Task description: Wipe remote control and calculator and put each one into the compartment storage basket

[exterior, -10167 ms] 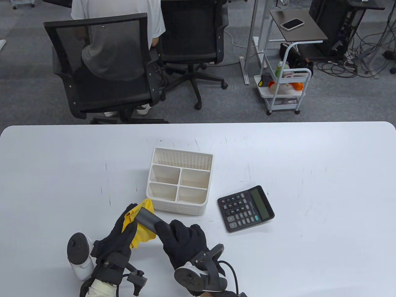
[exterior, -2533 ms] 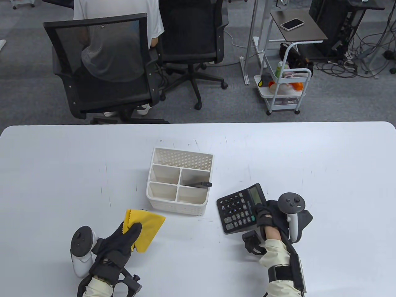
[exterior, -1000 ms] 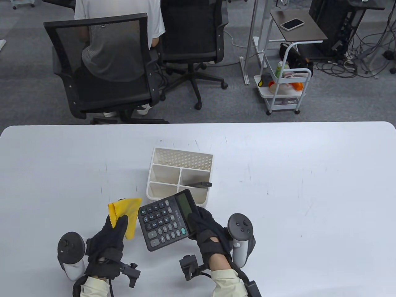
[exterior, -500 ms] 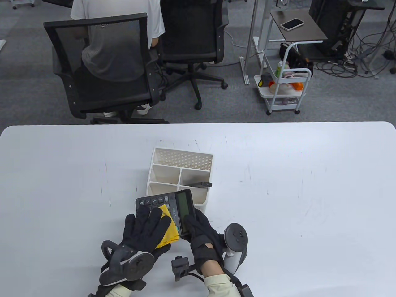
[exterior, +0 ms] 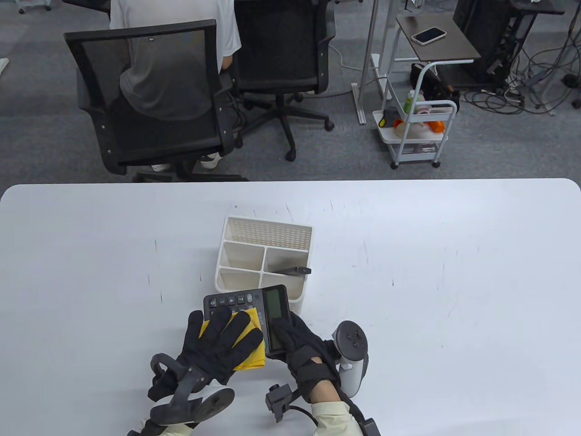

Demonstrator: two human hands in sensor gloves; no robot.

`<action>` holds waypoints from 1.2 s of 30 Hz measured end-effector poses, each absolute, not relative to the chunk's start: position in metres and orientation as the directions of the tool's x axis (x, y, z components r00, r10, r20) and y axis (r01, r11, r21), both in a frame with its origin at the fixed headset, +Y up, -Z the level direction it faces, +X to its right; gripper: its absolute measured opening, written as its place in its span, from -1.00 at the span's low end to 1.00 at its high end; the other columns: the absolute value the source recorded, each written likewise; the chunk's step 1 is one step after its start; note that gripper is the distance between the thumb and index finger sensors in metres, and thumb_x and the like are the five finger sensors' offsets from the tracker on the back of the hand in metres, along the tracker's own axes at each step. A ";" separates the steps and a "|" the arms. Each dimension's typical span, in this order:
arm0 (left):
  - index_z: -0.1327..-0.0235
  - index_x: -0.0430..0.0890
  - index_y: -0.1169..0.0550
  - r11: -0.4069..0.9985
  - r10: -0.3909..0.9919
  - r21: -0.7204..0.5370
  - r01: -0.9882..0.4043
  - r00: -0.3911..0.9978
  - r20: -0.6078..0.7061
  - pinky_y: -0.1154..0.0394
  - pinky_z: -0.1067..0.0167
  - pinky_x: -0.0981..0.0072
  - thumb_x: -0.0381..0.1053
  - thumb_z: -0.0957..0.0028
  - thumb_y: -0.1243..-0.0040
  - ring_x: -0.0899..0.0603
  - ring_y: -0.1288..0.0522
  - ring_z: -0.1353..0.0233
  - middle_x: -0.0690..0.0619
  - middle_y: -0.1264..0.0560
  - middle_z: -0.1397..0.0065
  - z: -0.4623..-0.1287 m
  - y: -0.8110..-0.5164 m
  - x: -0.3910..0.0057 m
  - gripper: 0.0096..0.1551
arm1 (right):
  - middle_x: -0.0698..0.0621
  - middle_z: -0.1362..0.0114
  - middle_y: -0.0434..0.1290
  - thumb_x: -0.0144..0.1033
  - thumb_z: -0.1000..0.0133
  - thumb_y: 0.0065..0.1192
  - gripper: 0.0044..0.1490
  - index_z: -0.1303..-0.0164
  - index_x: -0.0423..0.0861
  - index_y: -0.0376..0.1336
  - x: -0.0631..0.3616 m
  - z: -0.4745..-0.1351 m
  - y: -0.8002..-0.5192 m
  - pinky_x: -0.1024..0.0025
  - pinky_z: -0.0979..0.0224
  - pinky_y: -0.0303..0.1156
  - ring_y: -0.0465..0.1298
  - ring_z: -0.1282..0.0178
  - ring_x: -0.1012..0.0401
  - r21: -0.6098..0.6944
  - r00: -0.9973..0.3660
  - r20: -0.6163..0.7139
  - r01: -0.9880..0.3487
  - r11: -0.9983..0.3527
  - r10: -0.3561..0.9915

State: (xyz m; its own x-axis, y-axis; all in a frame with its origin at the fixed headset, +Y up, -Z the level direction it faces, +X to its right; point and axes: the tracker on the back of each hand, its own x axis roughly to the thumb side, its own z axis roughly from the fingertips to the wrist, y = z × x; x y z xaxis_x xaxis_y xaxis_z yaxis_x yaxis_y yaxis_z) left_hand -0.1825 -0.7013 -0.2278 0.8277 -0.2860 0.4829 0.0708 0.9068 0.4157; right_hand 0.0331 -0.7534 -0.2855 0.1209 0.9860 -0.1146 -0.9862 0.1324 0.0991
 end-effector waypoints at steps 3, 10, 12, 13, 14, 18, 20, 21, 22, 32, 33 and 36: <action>-0.56 0.26 -0.14 0.905 -0.309 0.409 0.118 0.843 0.440 -0.17 -0.45 -0.40 0.19 -0.03 -0.30 -0.21 -0.18 -0.64 0.12 -0.12 -0.70 -0.228 -0.701 -0.179 -0.13 | -0.45 -0.46 0.34 -0.30 -0.30 0.15 -0.28 -0.54 -0.45 0.15 0.039 -0.280 -0.747 -0.17 -0.24 0.50 0.60 -0.20 -0.10 0.006 0.069 -0.104 -0.998 0.070 0.992; -0.63 0.02 0.02 0.946 -0.253 0.305 0.113 0.845 0.471 -0.11 -0.45 -0.47 0.28 0.01 -0.31 -0.42 0.00 -0.70 -0.10 0.05 -0.74 -0.227 -0.710 -0.165 0.11 | -0.42 -0.43 0.33 -0.32 -0.31 0.09 -0.22 -0.54 -0.55 0.03 0.031 -0.271 -0.750 -0.24 -0.27 0.47 0.55 -0.27 -0.12 0.021 0.105 -0.089 -0.994 0.107 0.990; -0.62 0.07 0.04 0.943 -0.250 0.320 0.088 0.822 0.512 -0.09 -0.46 -0.48 0.29 0.01 -0.30 -0.41 0.02 -0.71 -0.08 0.06 -0.74 -0.226 -0.711 -0.161 0.10 | -0.43 -0.43 0.32 -0.33 -0.29 0.12 -0.19 -0.55 -0.57 0.02 0.026 -0.270 -0.750 -0.26 -0.26 0.47 0.54 -0.27 -0.15 0.053 0.133 -0.104 -0.989 0.139 0.986; -0.61 0.10 0.05 0.944 -0.248 0.321 0.079 0.811 0.530 -0.07 -0.46 -0.46 0.28 0.01 -0.29 -0.39 0.04 -0.71 -0.06 0.08 -0.74 -0.225 -0.711 -0.160 0.09 | -0.43 -0.43 0.32 -0.33 -0.30 0.12 -0.18 -0.56 -0.57 0.01 0.024 -0.270 -0.749 -0.26 -0.26 0.46 0.54 -0.27 -0.15 0.065 0.130 -0.104 -0.988 0.137 0.986; -0.61 0.08 0.07 0.942 -0.253 0.326 0.078 0.805 0.537 -0.06 -0.47 -0.46 0.28 0.00 -0.28 -0.38 0.06 -0.71 -0.06 0.09 -0.73 -0.225 -0.712 -0.159 0.10 | -0.43 -0.43 0.31 -0.32 -0.30 0.11 -0.18 -0.56 -0.57 0.01 0.024 -0.270 -0.748 -0.25 -0.25 0.47 0.55 -0.26 -0.15 0.063 0.115 -0.099 -0.991 0.122 0.988; -0.58 0.15 0.09 0.931 -0.265 0.359 0.069 0.806 0.530 -0.05 -0.48 -0.39 0.26 -0.07 -0.18 -0.32 0.07 -0.72 -0.03 0.10 -0.73 -0.226 -0.712 -0.163 -0.01 | -0.40 -0.39 0.35 -0.23 -0.33 0.07 -0.20 -0.55 -0.54 0.06 0.031 -0.270 -0.745 -0.20 -0.23 0.48 0.58 -0.17 -0.10 0.009 0.105 -0.065 -0.994 0.106 0.992; -0.59 0.14 0.09 0.928 -0.265 0.366 0.071 0.815 0.515 -0.06 -0.48 -0.38 0.26 -0.09 -0.15 -0.32 0.07 -0.71 -0.02 0.08 -0.73 -0.226 -0.709 -0.166 -0.03 | -0.39 -0.38 0.36 -0.20 -0.34 0.07 -0.20 -0.54 -0.53 0.07 0.036 -0.269 -0.744 -0.19 -0.23 0.48 0.59 -0.16 -0.09 -0.029 0.132 -0.063 -0.991 0.131 0.989; -0.60 0.11 0.07 0.926 -0.263 0.372 0.067 0.822 0.506 -0.07 -0.48 -0.38 0.26 -0.10 -0.14 -0.32 0.06 -0.71 -0.03 0.06 -0.73 -0.226 -0.708 -0.167 -0.04 | -0.39 -0.39 0.35 -0.20 -0.35 0.06 -0.21 -0.55 -0.53 0.07 0.038 -0.269 -0.744 -0.19 -0.24 0.48 0.58 -0.16 -0.09 -0.039 0.141 -0.063 -0.990 0.139 0.988; -0.61 0.10 0.04 0.923 -0.256 0.379 0.061 0.833 0.490 -0.07 -0.48 -0.38 0.26 -0.10 -0.14 -0.33 0.05 -0.71 -0.05 0.05 -0.73 -0.226 -0.707 -0.170 -0.06 | -0.39 -0.39 0.35 -0.20 -0.35 0.05 -0.20 -0.55 -0.53 0.06 0.041 -0.268 -0.745 -0.19 -0.24 0.48 0.58 -0.17 -0.09 -0.057 0.159 -0.060 -0.986 0.156 0.985; -0.63 0.00 -0.04 0.929 -0.261 0.360 0.086 0.842 0.473 -0.17 -0.48 -0.33 0.31 -0.07 -0.17 -0.41 -0.12 -0.67 -0.14 -0.04 -0.72 -0.222 -0.706 -0.168 -0.02 | -0.41 -0.45 0.26 -0.23 -0.37 -0.03 -0.19 -0.59 -0.53 -0.04 0.043 -0.264 -0.745 -0.24 -0.29 0.42 0.52 -0.28 -0.13 -0.111 0.201 -0.011 -0.974 0.198 0.980; -0.63 0.05 0.02 0.937 -0.249 0.340 0.076 0.829 0.500 -0.12 -0.49 -0.36 0.30 -0.07 -0.17 -0.44 -0.05 -0.68 -0.17 0.01 -0.73 -0.222 -0.709 -0.166 0.00 | -0.42 -0.45 0.25 -0.23 -0.37 -0.03 -0.19 -0.59 -0.53 -0.05 0.041 -0.264 -0.745 -0.24 -0.30 0.42 0.52 -0.28 -0.14 -0.104 0.198 -0.011 -0.975 0.195 0.980; -0.60 0.03 0.14 0.930 -0.258 0.365 0.053 0.800 0.542 -0.04 -0.49 -0.37 0.29 -0.06 -0.19 -0.39 0.08 -0.70 -0.09 0.11 -0.73 -0.222 -0.712 -0.160 0.08 | -0.42 -0.45 0.26 -0.23 -0.37 -0.03 -0.19 -0.59 -0.53 -0.05 0.035 -0.264 -0.744 -0.23 -0.30 0.43 0.52 -0.28 -0.14 -0.056 0.191 -0.007 -0.980 0.190 0.982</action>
